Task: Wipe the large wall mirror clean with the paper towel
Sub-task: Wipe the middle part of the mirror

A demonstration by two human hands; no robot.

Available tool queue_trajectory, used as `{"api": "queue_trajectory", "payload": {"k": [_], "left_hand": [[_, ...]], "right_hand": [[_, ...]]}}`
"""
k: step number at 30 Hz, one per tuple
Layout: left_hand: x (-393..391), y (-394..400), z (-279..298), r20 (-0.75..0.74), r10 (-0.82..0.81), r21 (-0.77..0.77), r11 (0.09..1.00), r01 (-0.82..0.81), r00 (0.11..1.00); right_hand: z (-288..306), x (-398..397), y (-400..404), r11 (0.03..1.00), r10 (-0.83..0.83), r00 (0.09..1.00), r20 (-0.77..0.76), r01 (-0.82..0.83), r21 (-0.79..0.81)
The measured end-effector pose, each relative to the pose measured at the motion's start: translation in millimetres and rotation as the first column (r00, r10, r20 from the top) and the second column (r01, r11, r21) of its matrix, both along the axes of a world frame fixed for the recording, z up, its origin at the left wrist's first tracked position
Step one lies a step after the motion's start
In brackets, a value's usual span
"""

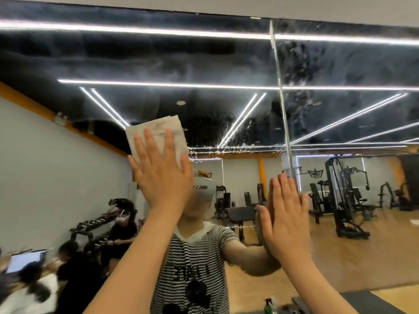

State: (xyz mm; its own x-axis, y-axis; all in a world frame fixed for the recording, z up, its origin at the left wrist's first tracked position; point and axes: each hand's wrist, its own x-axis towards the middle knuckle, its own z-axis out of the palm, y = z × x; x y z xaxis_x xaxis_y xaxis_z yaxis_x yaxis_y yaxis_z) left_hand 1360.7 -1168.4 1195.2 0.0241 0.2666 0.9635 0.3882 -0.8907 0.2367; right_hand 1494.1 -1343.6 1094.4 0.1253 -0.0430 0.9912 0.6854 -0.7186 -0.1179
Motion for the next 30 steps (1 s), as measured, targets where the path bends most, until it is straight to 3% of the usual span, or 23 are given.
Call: {"api": "queue_trajectory", "payload": {"k": [3,6,12,16,23,27,30], "left_hand": [[9.9,-15.1,4.6,0.052,-0.011,-0.084,0.996,0.015,0.999],[23.0,-34.5,10.9,0.038,-0.021,-0.074,0.997,0.024,0.999],[57.1,-74.5,13.4,-0.151,-0.033,0.233,0.970,0.068,0.988],[38.0,-50.7,18.3,-0.250,0.027,0.316,0.947,0.055,0.968],[-14.4,10.2,16.2,-0.130,0.003,0.141,0.990,0.016,0.992],[3.5,-10.8,14.5,-0.036,-0.015,0.048,0.999,0.017,0.999],[23.6,-36.7,15.7,-0.061,-0.013,0.063,0.998,0.017,0.998]], "right_hand": [[-1.8,2.5,1.3,1.000,0.007,1.000,0.013,-0.007,0.014],[-2.4,3.7,1.6,1.000,0.013,1.000,0.028,-0.013,0.019],[-2.7,6.9,0.4,1.000,0.021,0.999,0.048,-0.022,0.009],[-2.1,7.0,-1.5,1.000,0.015,0.999,0.046,-0.015,0.004],[-1.7,4.2,-0.2,1.000,0.024,0.999,0.034,-0.025,0.017],[-2.1,3.4,1.8,1.000,0.019,0.999,0.026,-0.020,0.021],[-3.0,4.6,3.1,1.000,0.010,1.000,0.026,-0.011,0.020]]}}
